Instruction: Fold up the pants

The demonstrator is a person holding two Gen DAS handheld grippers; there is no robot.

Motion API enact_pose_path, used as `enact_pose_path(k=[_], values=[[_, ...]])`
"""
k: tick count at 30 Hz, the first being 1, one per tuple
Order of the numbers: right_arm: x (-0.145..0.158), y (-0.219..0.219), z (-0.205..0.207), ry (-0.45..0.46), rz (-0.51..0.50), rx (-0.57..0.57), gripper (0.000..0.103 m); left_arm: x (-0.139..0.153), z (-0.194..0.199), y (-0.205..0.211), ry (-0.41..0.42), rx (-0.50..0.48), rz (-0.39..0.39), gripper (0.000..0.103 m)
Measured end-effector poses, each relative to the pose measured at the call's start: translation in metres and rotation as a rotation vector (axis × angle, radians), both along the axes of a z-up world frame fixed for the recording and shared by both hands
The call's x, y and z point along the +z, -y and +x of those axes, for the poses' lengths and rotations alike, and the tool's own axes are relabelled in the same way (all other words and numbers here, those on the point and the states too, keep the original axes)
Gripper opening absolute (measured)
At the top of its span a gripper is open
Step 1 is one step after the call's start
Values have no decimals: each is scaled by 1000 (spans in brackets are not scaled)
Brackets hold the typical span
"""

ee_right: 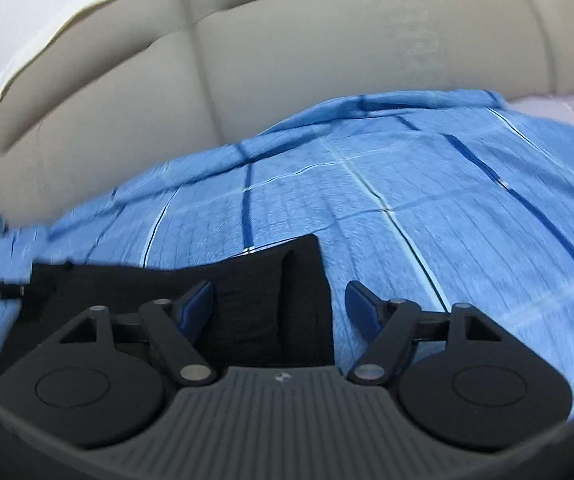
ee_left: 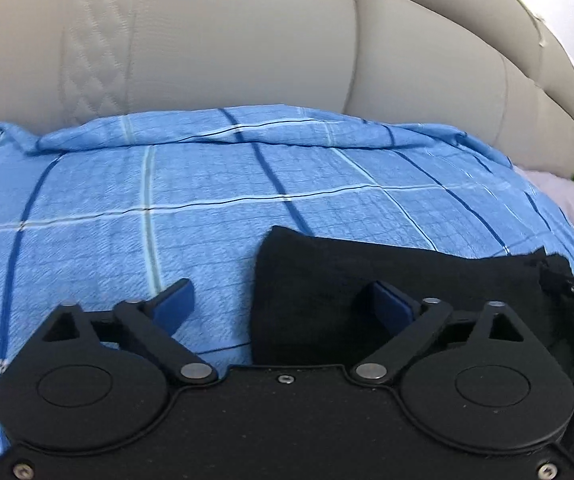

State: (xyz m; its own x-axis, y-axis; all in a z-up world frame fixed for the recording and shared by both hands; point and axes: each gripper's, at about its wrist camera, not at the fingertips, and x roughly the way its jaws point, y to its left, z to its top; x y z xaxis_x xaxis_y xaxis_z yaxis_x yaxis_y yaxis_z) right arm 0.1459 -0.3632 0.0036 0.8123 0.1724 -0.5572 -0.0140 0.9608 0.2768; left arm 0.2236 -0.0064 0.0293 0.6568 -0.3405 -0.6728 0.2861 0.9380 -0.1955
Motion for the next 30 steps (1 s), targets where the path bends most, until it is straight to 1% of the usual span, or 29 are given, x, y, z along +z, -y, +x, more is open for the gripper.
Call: enact_pose_path(k=[1, 3, 4, 6, 8, 10, 13, 15, 17, 18, 19, 22, 24, 26, 27, 28, 29, 30], values=[[0, -1, 2, 1, -5, 22, 71, -1, 1, 4, 10, -5, 9, 99], [-1, 1, 1, 5, 21, 67, 63, -3, 0, 12, 26, -24, 19, 99], [-1, 2, 0, 9, 36, 73, 62, -3, 0, 14, 27, -38, 13, 99], [-1, 3, -4, 14, 63, 88, 54, -1, -3, 16, 19, -84, -28, 99], [-2, 6, -6, 15, 90, 112, 51, -2, -5, 14, 10, -118, -70, 99], [-3, 8, -5, 18, 103, 130, 51, -2, -2, 12, 10, -126, -87, 101], [-6, 15, 4, 15, 167, 148, 50, 1, 5, 8, -14, -117, -111, 101], [-7, 18, 5, 14, 186, 155, 48, 2, 8, 1, -43, -107, -156, 100], [-8, 17, 4, 16, 195, 153, 47, 0, 10, -5, -55, -103, -217, 97], [-10, 16, 5, 17, 208, 159, 46, -1, 11, -6, -61, -98, -243, 97], [-12, 14, 7, 18, 222, 165, 46, -1, 12, -7, -64, -96, -255, 97], [-14, 10, 12, 21, 246, 184, 45, -2, 13, -7, -58, -105, -255, 97], [-14, 7, 13, 24, 236, 187, 42, -2, 11, -6, -48, -105, -242, 97], [-13, 4, 12, 28, 222, 184, 39, -2, 9, 0, -37, -80, -216, 89], [-13, 1, 12, 31, 218, 181, 36, -1, 7, 3, -25, -57, -184, 70], [-12, -1, 12, 33, 216, 178, 35, 0, 5, 5, -12, -34, -143, 43], [-11, -3, 11, 36, 213, 172, 33, 1, 3, 6, -1, 3, -103, 35], [-10, -5, 11, 37, 213, 164, 31, 2, 1, 4, -1, 30, -110, 26]])
